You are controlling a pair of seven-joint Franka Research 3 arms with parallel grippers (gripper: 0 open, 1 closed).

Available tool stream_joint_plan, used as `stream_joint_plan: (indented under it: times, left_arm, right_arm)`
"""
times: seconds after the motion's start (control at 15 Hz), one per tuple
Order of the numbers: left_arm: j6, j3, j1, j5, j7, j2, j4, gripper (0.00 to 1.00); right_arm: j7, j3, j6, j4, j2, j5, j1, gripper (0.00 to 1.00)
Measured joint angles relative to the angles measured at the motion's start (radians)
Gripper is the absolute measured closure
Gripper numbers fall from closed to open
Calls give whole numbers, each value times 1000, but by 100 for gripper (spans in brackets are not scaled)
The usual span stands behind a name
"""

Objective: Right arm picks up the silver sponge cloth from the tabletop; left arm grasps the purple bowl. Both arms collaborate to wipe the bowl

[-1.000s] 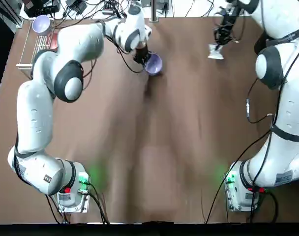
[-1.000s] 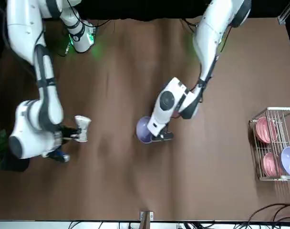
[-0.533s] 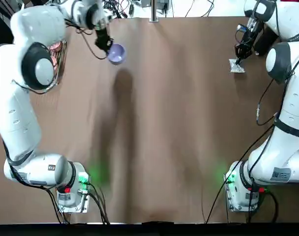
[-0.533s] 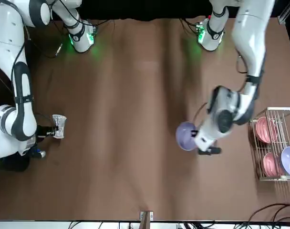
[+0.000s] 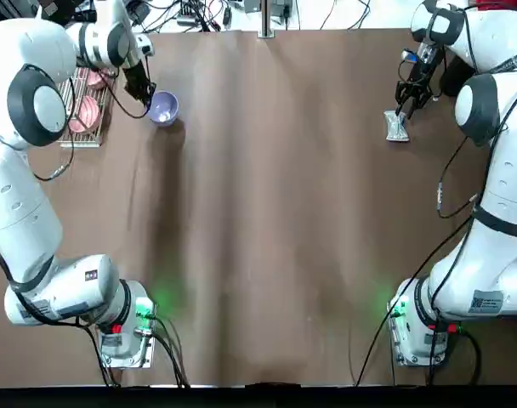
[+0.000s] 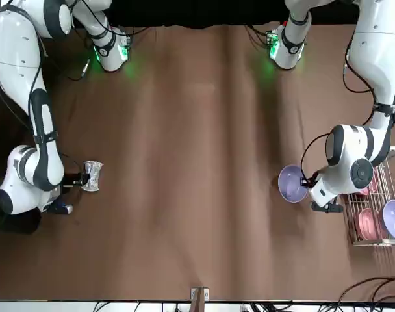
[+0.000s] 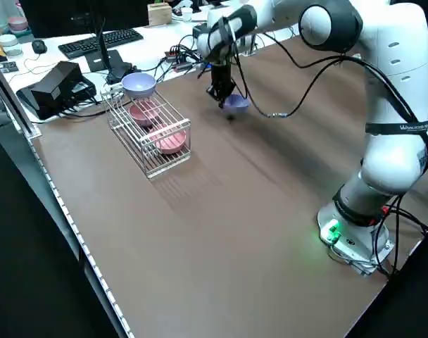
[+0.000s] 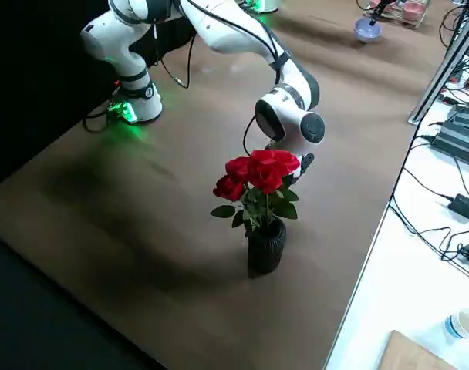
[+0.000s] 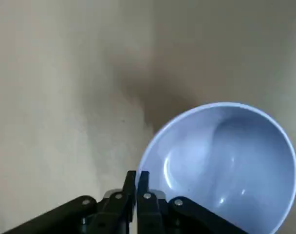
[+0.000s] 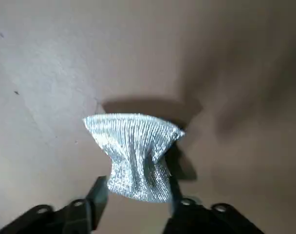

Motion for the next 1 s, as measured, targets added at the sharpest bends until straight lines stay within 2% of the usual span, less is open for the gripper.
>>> stream_joint_plan:
  times: [0.13, 0.33, 0.53, 0.67, 0.8, 0.87, 0.93, 1.0]
  left_arm:
    - [86, 0, 27, 0, 23, 1, -58, 93]
    - [107, -3, 34, 0, 30, -2, -72, 68]
    - [108, -16, 33, 0, 30, -39, -54, 41]
    - [49, -22, 33, 0, 28, -94, -16, 24]
    - [-77, -24, 33, 0, 28, -155, 43, 6]
    - [-148, -31, 34, 0, 26, -183, 79, 0]
    - [-217, -44, 34, 0, 21, -207, 118, 0]
    - [-350, -83, 34, 0, 15, -250, 196, 0]
  right_arm:
    - [0, 0, 1, 32, -4, -1, 0, 28]
    - [0, 1, 4, 120, -44, -2, 4, 1]
    - [2, 0, -4, 180, -163, -2, 5, 0]
    - [2, -2, -20, 184, -261, -4, 1, 0]
    - [2, -4, -71, 183, -342, -9, -2, 0]
    - [2, -5, -88, 182, -371, -10, -3, 0]
    - [2, -5, -95, 181, -393, -10, -3, 0]
    - [2, -2, -107, 178, -424, -10, 0, 0]
